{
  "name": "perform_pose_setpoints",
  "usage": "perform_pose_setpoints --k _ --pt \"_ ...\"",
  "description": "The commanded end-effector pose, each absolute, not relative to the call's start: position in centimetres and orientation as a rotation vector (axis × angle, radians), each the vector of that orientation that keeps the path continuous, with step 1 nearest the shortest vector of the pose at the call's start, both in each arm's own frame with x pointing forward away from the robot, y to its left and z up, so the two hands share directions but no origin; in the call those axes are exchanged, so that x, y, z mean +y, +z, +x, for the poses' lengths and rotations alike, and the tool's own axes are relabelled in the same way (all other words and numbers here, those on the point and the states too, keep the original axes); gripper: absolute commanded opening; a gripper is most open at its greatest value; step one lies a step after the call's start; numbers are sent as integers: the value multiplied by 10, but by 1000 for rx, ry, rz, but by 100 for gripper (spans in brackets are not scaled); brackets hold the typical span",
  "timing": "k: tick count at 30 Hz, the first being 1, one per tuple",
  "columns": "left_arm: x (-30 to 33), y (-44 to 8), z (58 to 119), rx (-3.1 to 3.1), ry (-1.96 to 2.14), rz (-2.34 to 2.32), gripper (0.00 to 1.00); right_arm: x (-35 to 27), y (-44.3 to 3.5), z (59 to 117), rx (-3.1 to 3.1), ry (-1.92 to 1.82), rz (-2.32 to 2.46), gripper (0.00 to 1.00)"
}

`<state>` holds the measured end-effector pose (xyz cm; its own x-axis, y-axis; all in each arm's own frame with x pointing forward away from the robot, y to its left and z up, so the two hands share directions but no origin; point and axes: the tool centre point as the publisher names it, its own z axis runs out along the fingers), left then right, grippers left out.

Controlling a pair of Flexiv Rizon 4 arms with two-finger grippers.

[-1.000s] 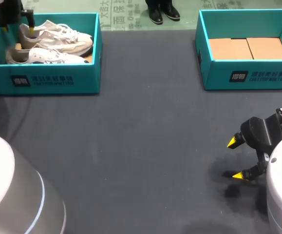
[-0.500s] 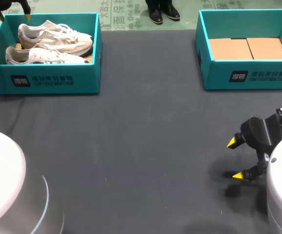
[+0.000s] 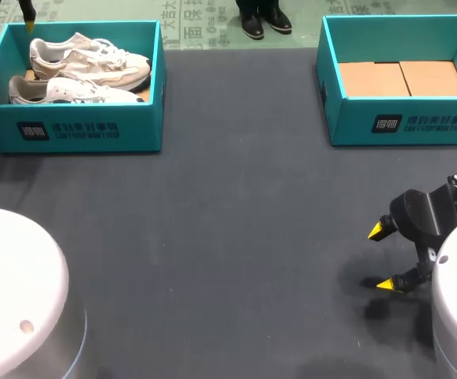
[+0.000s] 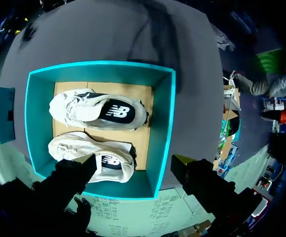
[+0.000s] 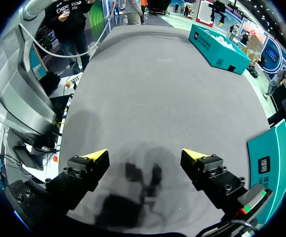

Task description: Take the shoe out of the shoebox, open the shoe tongue, remove and reinsert the insole, then place the shoe into the shoebox

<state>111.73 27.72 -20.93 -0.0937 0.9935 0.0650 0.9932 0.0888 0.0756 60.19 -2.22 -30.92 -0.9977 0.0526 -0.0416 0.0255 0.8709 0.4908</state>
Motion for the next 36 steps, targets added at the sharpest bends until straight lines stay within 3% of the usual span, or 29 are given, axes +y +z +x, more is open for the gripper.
perform_pose_setpoints --k 1,10,32,33,35,36 --pt "275 -202 1100 2309 180 2110 100 -22 -309 599 2984 780 64 100" --pt "275 -202 1100 2309 180 2110 100 -22 -309 599 2984 780 64 100" --pt "286 -268 1074 2248 138 2297 98 -22 -309 599 2984 780 64 100" --pt "285 -271 1074 2249 140 2302 97 -22 -309 599 2984 780 64 100" --pt "284 -276 1073 2249 138 2310 77 -22 -309 599 2984 780 64 100" --pt "285 -278 1073 2244 135 2315 73 -22 -309 599 2984 780 64 100"
